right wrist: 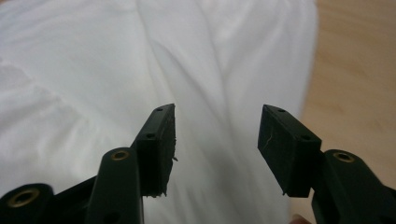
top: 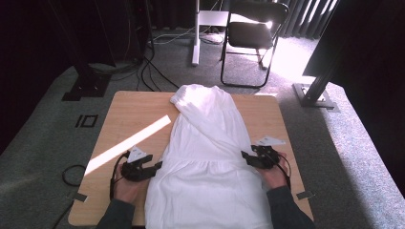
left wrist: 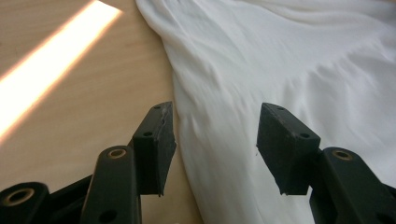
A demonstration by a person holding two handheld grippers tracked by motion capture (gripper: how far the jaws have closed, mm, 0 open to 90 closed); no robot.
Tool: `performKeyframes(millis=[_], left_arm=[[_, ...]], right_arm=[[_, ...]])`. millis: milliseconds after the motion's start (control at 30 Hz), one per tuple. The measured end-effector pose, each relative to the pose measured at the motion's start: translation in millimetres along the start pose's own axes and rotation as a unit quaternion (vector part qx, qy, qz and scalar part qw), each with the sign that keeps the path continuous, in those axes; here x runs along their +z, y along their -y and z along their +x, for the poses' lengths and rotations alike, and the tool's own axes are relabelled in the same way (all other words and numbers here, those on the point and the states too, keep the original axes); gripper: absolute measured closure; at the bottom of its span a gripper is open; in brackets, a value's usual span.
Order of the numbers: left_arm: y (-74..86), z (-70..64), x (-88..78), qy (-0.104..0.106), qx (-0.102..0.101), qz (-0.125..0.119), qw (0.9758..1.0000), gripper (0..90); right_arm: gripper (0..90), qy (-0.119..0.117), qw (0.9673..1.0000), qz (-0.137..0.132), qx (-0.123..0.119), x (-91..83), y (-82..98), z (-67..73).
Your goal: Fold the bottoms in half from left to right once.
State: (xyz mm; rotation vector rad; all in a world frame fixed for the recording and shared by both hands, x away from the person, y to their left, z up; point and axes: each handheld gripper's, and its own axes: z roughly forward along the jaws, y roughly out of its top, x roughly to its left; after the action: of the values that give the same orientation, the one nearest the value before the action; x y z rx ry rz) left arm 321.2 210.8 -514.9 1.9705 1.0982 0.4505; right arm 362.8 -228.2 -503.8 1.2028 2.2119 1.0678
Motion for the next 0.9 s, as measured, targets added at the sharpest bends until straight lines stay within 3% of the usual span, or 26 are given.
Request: performKeyframes(millis=[67,100,133,167,200,233,300,333,367,400,433,467,500,533,567,633,700,833,867,900], left_arm=[[-9.2,5.1,15.1,0.001,-0.009,0.0,1.0,46.9],[-13.4,6.7,23.0,-0.002,-0.006,0.003,1.0,46.9],[-17.0,7.8,30.7,-0.004,-0.005,0.007,1.0,46.9],[-20.3,8.5,38.1,-0.002,-0.009,0.008,0.9999,46.9],[-23.2,8.5,45.1,-0.001,-0.008,0.012,0.9999,46.9],[-25.5,8.0,52.0,-0.001,-0.004,0.017,0.9999,46.7],[-28.1,4.9,64.5,-0.003,0.006,0.031,0.9995,46.6],[-28.3,2.8,69.4,-0.002,0.009,0.038,0.9992,46.6],[-27.9,0.5,73.2,0.0,0.011,0.044,0.999,46.7],[-27.0,-1.4,76.0,0.001,0.012,0.049,0.9987,46.7],[-26.0,-2.9,77.7,0.004,0.011,0.053,0.9985,46.7],[-24.5,-4.7,79.1,0.006,0.014,0.055,0.9984,46.7],[-23.7,-5.7,79.8,0.007,0.016,0.057,0.9983,46.7],[-21.2,-8.5,81.9,0.003,0.022,0.064,0.9977,47.1],[-21.2,-8.5,81.9,0.003,0.022,0.064,0.9977,47.2],[-18.4,-9.0,83.1,0.006,0.019,0.065,0.9977,47.5],[-17.8,-9.3,83.1,0.009,0.017,0.063,0.9978,47.3],[-19.9,-9.7,82.7,0.016,0.02,0.065,0.9975,46.9],[-22.5,-8.2,81.1,0.012,0.019,0.06,0.9979,45.6],[-26.5,-6.0,79.0,0.006,0.018,0.052,0.9984,45.6]], right_arm=[[47.1,-0.004,0.9999,0.002,-0.013,9.3,-7.7,3.4],[47.0,-0.009,0.9993,0.015,-0.034,30.3,-20.0,11.1],[47.0,-0.015,0.9987,0.022,-0.044,40.5,-24.7,15.0],[47.0,-0.015,0.9987,0.022,-0.044,40.5,-24.7,15.0],[45.9,-0.021,0.9981,0.028,-0.052,50.7,-28.7,18.2],[45.0,-0.013,0.997,0.043,-0.063,69.8,-34.4,21.7],[45.4,-0.013,0.9966,0.052,-0.063,78.5,-35.9,21.9],[50.8,-0.015,0.9961,0.06,-0.063,85.7,-36.5,21.4],[64.2,0.003,0.995,0.074,-0.066,90.9,-36.9,20.4],[80.3,0.029,0.9964,0.072,-0.035,88.9,-39.4,11.3],[80.3,0.029,0.9964,0.072,-0.035,88.9,-39.4,11.3],[84.3,0.041,0.9987,0.03,0.003,70.3,-44.6,-2.1],[84.3,0.041,0.9987,0.03,0.003,70.3,-44.6,-2.1],[86.5,0.066,0.9977,0.006,0.014,54.6,-47.7,-13.3],[86.5,0.066,0.9977,0.006,0.014,54.6,-47.7,-13.3],[88.5,0.088,0.9955,-0.007,0.034,41.6,-47.3,-30.6],[88.7,0.09,0.9944,0.008,0.055,44.0,-37.4,-52.1],[88.7,0.091,0.9936,0.04,0.054,62.8,-22.3,-58.3],[88.5,0.089,0.9928,0.053,0.059,73.4,-14.7,-58.8],[88.5,0.089,0.9928,0.053,0.059,73.4,-14.7,-58.8]])
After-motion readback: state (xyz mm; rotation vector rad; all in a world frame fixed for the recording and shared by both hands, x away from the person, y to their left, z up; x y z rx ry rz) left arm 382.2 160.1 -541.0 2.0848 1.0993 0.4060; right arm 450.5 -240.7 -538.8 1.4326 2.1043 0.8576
